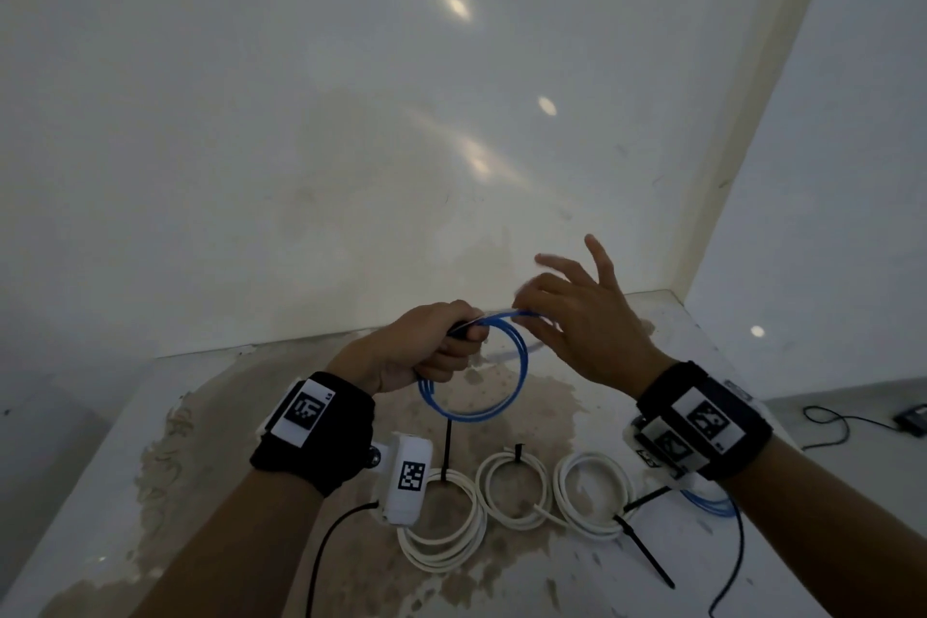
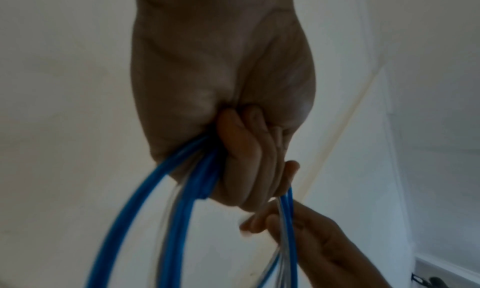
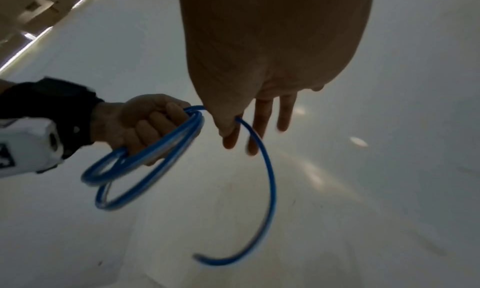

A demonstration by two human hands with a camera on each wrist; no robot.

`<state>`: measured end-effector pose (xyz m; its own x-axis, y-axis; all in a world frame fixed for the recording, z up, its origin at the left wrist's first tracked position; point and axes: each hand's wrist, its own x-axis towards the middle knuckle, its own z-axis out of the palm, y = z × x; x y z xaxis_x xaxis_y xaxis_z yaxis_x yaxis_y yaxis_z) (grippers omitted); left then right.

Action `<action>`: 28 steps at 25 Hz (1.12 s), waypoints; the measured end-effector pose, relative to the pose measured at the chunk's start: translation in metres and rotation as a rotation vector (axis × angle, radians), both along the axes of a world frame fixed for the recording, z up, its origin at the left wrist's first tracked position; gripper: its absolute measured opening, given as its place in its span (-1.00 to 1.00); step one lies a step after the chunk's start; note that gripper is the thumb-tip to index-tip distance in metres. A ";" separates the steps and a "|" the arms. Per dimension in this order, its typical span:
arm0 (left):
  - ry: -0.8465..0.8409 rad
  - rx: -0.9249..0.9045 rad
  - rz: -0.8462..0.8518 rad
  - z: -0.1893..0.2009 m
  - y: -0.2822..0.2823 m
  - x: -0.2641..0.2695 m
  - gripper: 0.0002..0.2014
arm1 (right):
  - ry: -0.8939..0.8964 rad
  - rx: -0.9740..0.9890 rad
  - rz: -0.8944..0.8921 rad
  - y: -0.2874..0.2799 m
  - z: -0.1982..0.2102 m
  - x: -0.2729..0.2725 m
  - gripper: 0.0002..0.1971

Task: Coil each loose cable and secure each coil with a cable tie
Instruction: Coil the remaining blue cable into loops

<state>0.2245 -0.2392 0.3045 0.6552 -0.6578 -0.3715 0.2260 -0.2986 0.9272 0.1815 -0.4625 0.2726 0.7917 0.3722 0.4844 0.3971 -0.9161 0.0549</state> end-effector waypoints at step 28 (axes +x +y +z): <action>0.154 -0.807 0.724 -0.040 -0.013 -0.004 -0.56 | 0.928 1.941 -0.074 0.074 -0.023 -0.016 -0.75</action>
<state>0.2210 -0.2523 0.2646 0.9681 -0.2223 -0.1152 0.2334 0.6344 0.7369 0.1659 -0.3883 0.2498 0.9483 -0.0195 -0.3167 -0.2788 0.4251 -0.8611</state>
